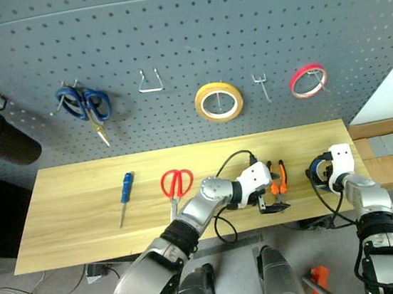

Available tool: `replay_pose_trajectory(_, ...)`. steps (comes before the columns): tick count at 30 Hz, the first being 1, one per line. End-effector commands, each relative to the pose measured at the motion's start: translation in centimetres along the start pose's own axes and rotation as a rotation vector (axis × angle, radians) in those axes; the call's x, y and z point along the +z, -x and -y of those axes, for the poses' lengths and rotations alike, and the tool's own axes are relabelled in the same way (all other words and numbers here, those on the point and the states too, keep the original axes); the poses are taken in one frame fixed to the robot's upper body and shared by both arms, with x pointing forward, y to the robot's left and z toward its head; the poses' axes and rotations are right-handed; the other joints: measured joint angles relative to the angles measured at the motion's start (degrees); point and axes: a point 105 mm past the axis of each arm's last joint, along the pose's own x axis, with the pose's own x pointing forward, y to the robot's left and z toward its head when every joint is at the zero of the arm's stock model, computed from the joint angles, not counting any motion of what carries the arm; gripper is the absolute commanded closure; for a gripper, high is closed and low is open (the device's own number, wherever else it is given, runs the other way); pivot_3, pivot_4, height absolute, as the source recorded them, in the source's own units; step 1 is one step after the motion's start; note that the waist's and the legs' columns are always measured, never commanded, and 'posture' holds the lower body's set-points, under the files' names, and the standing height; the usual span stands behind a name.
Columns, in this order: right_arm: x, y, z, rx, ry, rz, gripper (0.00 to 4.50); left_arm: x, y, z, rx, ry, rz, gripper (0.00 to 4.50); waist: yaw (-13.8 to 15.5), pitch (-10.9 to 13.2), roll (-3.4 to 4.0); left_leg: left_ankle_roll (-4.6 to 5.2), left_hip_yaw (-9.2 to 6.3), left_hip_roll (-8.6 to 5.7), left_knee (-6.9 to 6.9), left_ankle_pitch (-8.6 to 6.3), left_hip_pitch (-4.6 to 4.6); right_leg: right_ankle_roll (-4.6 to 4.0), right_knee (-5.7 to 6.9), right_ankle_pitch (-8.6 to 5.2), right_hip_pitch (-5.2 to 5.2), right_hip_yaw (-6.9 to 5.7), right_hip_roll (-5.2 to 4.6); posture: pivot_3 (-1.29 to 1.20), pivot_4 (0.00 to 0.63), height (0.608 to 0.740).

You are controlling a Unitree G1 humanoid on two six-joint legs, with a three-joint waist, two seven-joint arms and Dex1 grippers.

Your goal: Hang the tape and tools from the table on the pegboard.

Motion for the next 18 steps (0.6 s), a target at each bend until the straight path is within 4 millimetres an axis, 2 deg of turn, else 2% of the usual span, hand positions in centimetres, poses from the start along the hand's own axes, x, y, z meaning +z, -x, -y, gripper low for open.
replay_pose_trajectory(1, -2.2, -0.1, 0.1, 0.004, -0.062, -0.067, 1.64, 1.1, -0.1, -0.5, 0.006, -0.034, 0.027, 0.0, 0.0, 0.0, -0.02, 0.0, 0.0, 0.0, -0.01, 0.0, 0.0, 0.0, 0.0, 0.0, 0.0, 0.01, 0.0, -0.09, 0.384, 0.74)
replay_pose_trajectory(8, -1.6, -0.3, 0.3, -0.006, -0.089, -0.058, 3.99, 1.3, 0.0, -1.1, 0.021, -0.052, 0.025, 0.0, 0.0, 0.0, -0.06, 0.0, 0.0, 0.0, -0.02, 0.0, -0.01, -0.17, -0.02, 0.1, -0.01, 0.0, 0.0, -0.09, 0.367, 0.74)
replay_pose_trajectory(13, -1.4, -0.4, 0.3, -0.011, -0.044, -0.053, 4.1, 1.3, 0.1, -1.3, 0.033, -0.052, 0.03, 0.0, 0.0, 0.0, -0.06, -0.01, 0.01, 0.0, 0.0, 0.0, 0.0, -0.13, -0.01, 0.12, 0.0, 0.0, 0.0, -0.09, 0.344, 0.74)
replay_pose_trajectory(18, 0.0, 0.6, -1.0, 0.013, 0.227, 0.022, 4.1, 1.7, 1.4, -1.5, 0.055, 0.02, 0.082, 0.0, 0.0, -0.1, 0.13, -0.03, 0.01, 0.0, -0.02, 0.01, -0.01, -0.18, 0.01, 0.17, -0.05, 0.0, -0.01, -0.11, 0.29, 0.74)
